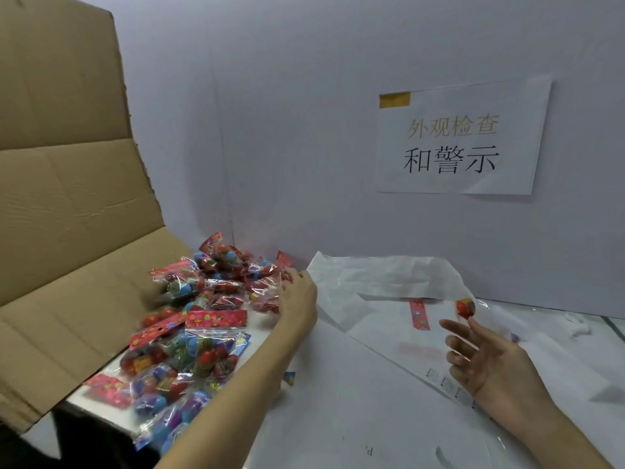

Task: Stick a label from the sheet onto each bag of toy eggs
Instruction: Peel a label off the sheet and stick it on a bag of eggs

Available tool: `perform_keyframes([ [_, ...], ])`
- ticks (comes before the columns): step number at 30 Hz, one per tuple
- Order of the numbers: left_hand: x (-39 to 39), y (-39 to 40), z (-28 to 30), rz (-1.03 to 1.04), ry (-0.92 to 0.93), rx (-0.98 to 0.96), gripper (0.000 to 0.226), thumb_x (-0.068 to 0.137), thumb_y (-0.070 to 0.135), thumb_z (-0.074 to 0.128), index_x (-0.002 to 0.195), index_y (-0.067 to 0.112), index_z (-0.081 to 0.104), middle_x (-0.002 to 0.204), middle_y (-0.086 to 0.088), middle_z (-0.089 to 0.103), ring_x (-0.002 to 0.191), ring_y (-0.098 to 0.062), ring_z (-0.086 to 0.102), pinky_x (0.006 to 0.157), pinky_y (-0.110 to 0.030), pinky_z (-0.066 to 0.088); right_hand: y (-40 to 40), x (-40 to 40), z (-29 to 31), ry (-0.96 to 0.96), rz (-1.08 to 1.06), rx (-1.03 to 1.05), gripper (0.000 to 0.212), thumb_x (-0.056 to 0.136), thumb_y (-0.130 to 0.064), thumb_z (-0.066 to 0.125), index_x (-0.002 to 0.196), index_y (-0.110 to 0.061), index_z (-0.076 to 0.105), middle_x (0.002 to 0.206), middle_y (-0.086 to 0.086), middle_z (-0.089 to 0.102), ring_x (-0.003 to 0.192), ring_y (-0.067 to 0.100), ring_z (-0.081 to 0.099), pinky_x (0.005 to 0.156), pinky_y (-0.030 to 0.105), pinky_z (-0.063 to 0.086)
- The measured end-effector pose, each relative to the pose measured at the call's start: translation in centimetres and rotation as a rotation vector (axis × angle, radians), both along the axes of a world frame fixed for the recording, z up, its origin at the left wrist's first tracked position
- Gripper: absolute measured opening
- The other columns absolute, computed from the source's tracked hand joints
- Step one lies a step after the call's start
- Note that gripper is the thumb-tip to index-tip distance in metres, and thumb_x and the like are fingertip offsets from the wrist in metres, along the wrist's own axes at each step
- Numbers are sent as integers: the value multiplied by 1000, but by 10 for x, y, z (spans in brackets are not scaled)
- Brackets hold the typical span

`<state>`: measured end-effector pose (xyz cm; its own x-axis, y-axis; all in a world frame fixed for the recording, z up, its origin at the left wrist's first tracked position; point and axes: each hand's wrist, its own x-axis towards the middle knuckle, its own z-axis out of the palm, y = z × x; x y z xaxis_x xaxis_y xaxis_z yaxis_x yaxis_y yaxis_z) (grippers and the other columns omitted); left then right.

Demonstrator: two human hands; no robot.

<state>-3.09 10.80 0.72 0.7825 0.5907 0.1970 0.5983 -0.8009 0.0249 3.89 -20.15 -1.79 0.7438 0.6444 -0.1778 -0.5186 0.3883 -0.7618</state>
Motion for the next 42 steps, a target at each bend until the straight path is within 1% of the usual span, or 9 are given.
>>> perform_keyframes([
  [5, 8, -62, 13, -244, -344, -113, 66, 77, -32, 48, 138, -6, 46, 158, -26, 32, 118, -39, 60, 93, -37, 53, -2, 2, 1, 18, 40, 53, 45, 91, -32, 62, 122, -1, 71, 92, 13, 73, 67, 22, 72, 47, 26, 57],
  [7, 9, -90, 11, -369, -558, -185, 70, 80, -33, 44, 144, -4, 49, 158, -20, 41, 129, -39, 58, 105, -36, 51, -3, 1, 3, 29, 112, 76, 44, 100, -30, 54, 132, -2, 66, 123, 21, 72, 103, 34, 76, 69, 33, 66],
  [10, 8, -121, 0, -537, -805, -305, 56, 91, -24, 50, 141, 0, 59, 147, -15, 59, 132, -34, 60, 117, -42, 44, -1, -3, 4, -27, 136, 60, 48, 100, -29, 53, 144, -10, 57, 142, 22, 63, 129, 38, 63, 110, 47, 47],
  [16, -7, -136, -15, -695, -1217, -567, 42, 93, -12, 52, 128, 3, 70, 123, -4, 73, 110, -17, 73, 88, -35, 63, 3, 1, -11, -196, 48, 19, 46, 107, 3, 36, 151, -8, 47, 144, 12, 64, 129, 24, 65, 108, 41, 46],
  [19, -15, -134, -8, -636, -1311, -808, 49, 92, -13, 47, 124, 13, 73, 119, 6, 76, 113, -15, 71, 90, -20, 58, 5, 0, -16, -257, 60, -28, 46, 105, 1, 39, 148, -12, 51, 147, 9, 62, 130, 25, 64, 107, 40, 54],
  [24, -17, -122, 3, -536, -1496, -1357, 53, 93, -20, 43, 112, 13, 80, 116, -10, 78, 115, -26, 72, 94, -25, 58, 8, -2, -16, -252, 69, -30, 60, 94, -15, 56, 150, -34, 50, 146, 0, 62, 137, 21, 58, 109, 38, 51],
  [31, -11, -121, 6, -388, -1289, -1952, 54, 91, -21, 36, 109, 4, 80, 122, -19, 74, 112, -25, 73, 82, -23, 61, 12, -6, -8, -389, 100, -90, 52, 99, -42, 58, 150, -29, 54, 150, 0, 60, 141, 19, 54, 119, 43, 42],
  [35, -10, -121, 2, -439, -1129, -2153, 57, 88, -19, 34, 101, 7, 83, 122, -17, 75, 114, -23, 73, 83, -23, 60, 13, -8, -5, -449, -7, -104, 68, 75, -58, 87, 132, -27, 68, 130, 15, 72, 117, 34, 71, 96, 33, 59],
  [42, -4, -127, -8, -403, -977, -1601, 21, 103, 13, 60, 118, 10, 75, 110, -10, 78, 105, -27, 75, 85, -34, 62, 7, -10, 4, -504, -44, -119, 35, 92, -36, 75, 121, -17, 76, 121, 19, 74, 107, 37, 74, 88, 39, 61],
])
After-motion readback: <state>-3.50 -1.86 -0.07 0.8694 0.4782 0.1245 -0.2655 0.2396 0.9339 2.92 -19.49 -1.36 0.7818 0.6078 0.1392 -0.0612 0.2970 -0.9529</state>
